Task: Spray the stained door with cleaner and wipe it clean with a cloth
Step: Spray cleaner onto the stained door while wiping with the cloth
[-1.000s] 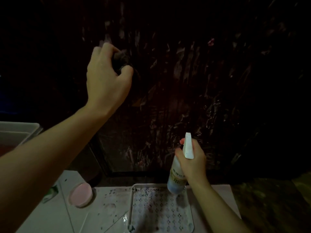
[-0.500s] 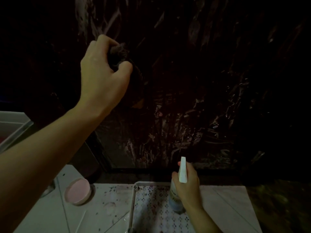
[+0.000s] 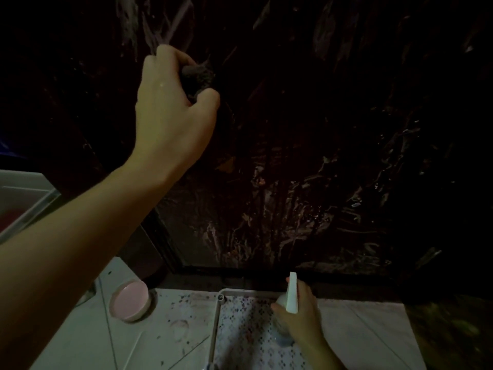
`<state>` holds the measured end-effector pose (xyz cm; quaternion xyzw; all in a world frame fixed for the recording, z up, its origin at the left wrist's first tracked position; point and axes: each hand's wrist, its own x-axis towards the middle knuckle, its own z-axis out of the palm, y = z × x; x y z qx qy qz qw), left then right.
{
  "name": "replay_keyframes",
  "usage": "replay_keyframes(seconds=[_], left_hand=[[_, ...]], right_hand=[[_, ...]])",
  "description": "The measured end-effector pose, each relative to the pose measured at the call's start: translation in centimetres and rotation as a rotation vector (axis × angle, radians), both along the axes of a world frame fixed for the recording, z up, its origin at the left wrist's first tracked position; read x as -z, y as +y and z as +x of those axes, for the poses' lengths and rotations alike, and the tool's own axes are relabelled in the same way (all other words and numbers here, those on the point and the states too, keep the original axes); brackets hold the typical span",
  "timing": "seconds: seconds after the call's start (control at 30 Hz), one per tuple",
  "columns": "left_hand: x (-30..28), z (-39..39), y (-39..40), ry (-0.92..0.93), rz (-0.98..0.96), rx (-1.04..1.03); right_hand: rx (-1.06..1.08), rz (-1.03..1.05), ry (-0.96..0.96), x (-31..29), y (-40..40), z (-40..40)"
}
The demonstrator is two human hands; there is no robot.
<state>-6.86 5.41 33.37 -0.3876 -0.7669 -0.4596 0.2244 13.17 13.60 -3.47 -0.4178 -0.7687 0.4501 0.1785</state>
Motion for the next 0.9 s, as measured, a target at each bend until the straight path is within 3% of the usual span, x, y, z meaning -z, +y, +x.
replay_keyframes(seconds=[0.13,0.2,0.3,0.4,0.53,0.7,0.9], left_hand=[[-0.5,0.0,-0.2,-0.086,0.018,0.047],[-1.5,0.3,-0.2,-0.114,0.033,0.080],[-4.6,1.6,-0.3,-0.144,0.048,0.163],[-10.0,3.0,-0.7,-0.157,0.038,0.216],[-21.2,4.6,-1.7,-0.175,0.017,0.284],[-39.4,6.1,-2.5,-0.221,-0.055,0.369],[-61.3,5.9,-2.6,-0.236,-0.144,0.399]], right_hand=[[-0.124,-0.070,-0.108,-2.9,0.9,0.9],[-0.177,-0.095,-0.073,-6.9,0.9,1.1],[-0.193,0.009,0.184,-16.0,0.3,0.0],[-0.180,0.117,0.448,-29.0,-0.8,-2.0],[-0.229,0.175,0.683,-48.4,-2.3,-4.3],[-0.320,0.180,0.735,-69.4,-2.9,-4.7],[-0.213,0.174,0.780,-92.0,-2.1,-4.2]])
